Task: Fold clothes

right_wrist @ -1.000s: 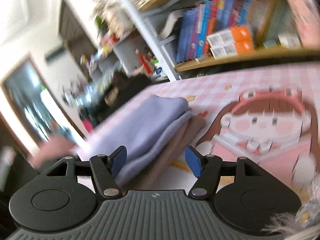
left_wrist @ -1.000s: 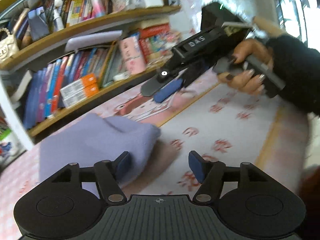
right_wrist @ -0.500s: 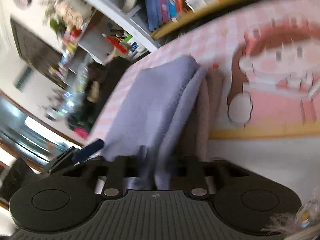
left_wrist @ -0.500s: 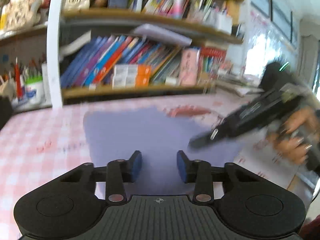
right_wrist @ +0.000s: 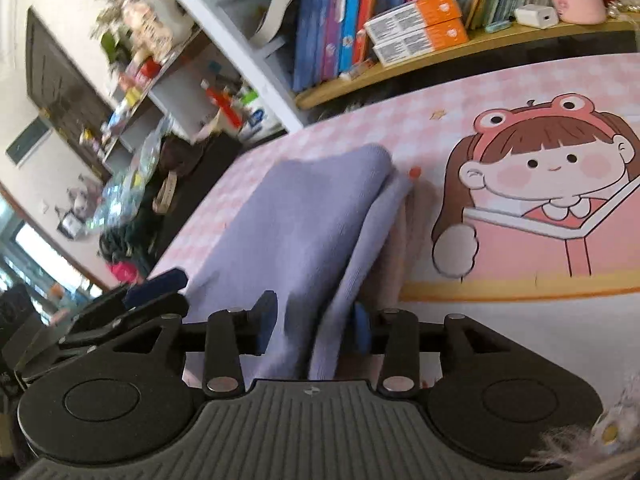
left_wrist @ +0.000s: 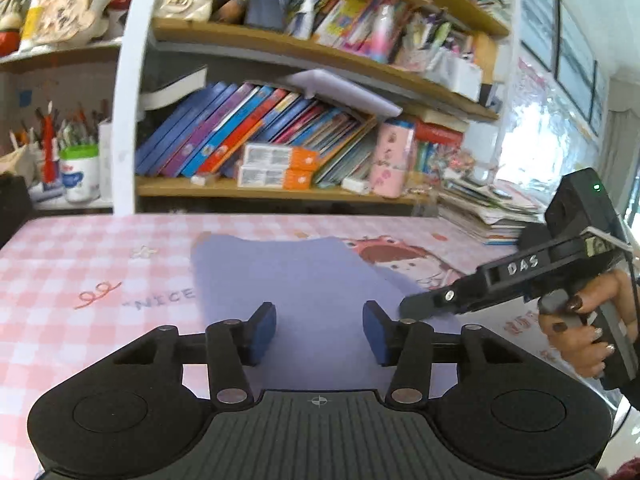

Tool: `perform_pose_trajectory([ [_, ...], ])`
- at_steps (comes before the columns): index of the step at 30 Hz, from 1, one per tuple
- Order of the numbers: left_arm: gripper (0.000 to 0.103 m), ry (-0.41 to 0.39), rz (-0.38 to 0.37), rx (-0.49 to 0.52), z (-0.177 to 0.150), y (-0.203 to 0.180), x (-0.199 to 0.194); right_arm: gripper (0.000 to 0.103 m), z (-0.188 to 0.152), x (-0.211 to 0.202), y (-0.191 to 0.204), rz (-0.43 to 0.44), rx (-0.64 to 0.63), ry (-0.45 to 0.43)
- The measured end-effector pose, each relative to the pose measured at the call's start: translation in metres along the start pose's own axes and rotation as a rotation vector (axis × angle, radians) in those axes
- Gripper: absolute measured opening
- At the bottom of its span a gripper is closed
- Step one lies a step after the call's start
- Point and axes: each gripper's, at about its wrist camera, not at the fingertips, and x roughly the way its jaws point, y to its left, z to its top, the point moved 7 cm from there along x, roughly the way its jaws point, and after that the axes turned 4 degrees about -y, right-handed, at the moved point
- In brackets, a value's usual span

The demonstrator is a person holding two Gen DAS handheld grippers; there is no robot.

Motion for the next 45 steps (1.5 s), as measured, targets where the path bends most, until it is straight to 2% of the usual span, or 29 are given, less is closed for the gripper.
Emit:
perform_pose_trajectory([
  [1, 0.048, 0.017, 0.005, -0.003, -0.003, 0.002, 0.004, 0.036, 0.002, 0.005, -0.002, -0.013, 0.005, 0.004],
  [2, 0.048, 0.023, 0.004, 0.002, -0.005, 0.002, 0.006, 0.023, 0.002, 0.01, -0.003, -0.029, 0.007, 0.011],
  [3, 0.048, 0.025, 0.003, 0.014, -0.007, 0.001, 0.007, 0.016, 0.004, 0.011, -0.002, -0.034, -0.007, 0.014],
  [6, 0.048, 0.034, 0.015, 0.026, -0.008, 0.002, 0.008, 0.014, 0.007, -0.003, 0.025, -0.033, -0.191, -0.074],
  [10, 0.049, 0.017, -0.002, -0.014, -0.003, 0.007, 0.005, 0.014, 0.0, 0.003, 0.018, -0.093, -0.226, -0.049],
  [11, 0.053, 0.003, 0.0, -0.025, 0.001, 0.009, 0.003, 0.015, -0.003, 0.007, 0.012, -0.099, -0.204, -0.029],
  [12, 0.064, -0.011, 0.005, -0.036, 0.004, 0.011, 0.0, 0.016, -0.005, 0.012, 0.005, -0.106, -0.183, -0.01],
  [13, 0.076, -0.025, 0.017, -0.045, 0.007, 0.015, -0.003, 0.018, -0.005, 0.01, 0.004, -0.104, -0.173, -0.006],
  [14, 0.08, -0.025, 0.022, -0.063, 0.009, 0.02, -0.005, 0.028, -0.001, 0.004, 0.003, -0.103, -0.158, -0.017],
  [15, 0.084, -0.026, 0.026, -0.081, 0.011, 0.026, -0.006, 0.04, 0.002, -0.002, 0.001, -0.101, -0.141, -0.031],
  [16, 0.086, -0.025, 0.031, -0.1, 0.012, 0.032, -0.007, 0.059, 0.006, -0.009, 0.0, -0.1, -0.123, -0.045],
  [17, 0.087, -0.011, 0.033, -0.129, 0.011, 0.038, -0.004, 0.068, 0.01, -0.015, -0.002, -0.099, -0.106, -0.059],
  [19, 0.09, 0.027, 0.019, -0.21, 0.007, 0.051, 0.003, 0.069, 0.012, -0.019, -0.013, -0.087, -0.021, -0.044],
  [24, 0.089, 0.167, -0.043, -0.487, -0.013, 0.08, 0.036, 0.07, 0.007, -0.006, -0.039, -0.076, 0.18, 0.044],
  [26, 0.087, 0.186, -0.053, -0.536, -0.019, 0.083, 0.045, 0.07, 0.005, 0.0, -0.038, -0.063, 0.204, 0.059],
  [27, 0.085, 0.195, -0.058, -0.559, -0.022, 0.085, 0.05, 0.069, 0.003, 0.004, -0.036, -0.054, 0.209, 0.066],
  [28, 0.072, 0.2, -0.071, -0.575, -0.025, 0.084, 0.053, 0.069, 0.001, 0.009, -0.034, -0.045, 0.213, 0.073],
  [30, 0.066, 0.199, -0.094, -0.609, -0.031, 0.079, 0.058, 0.065, 0.0, 0.017, -0.028, -0.027, 0.2, 0.071],
  [32, 0.06, 0.189, -0.079, -0.581, -0.031, 0.071, 0.056, 0.045, -0.001, 0.018, -0.024, -0.04, 0.164, 0.065],
  [35, 0.055, 0.183, -0.062, -0.511, -0.026, 0.051, 0.047, 0.03, -0.002, 0.01, -0.017, -0.06, 0.074, 0.038],
  [40, 0.054, 0.219, -0.141, -0.441, -0.031, 0.006, 0.037, 0.028, -0.012, -0.035, -0.013, -0.104, -0.059, -0.005],
  [45, 0.054, 0.268, -0.206, -0.429, -0.041, -0.021, 0.041, 0.028, -0.026, -0.07, -0.026, -0.134, -0.052, 0.008],
])
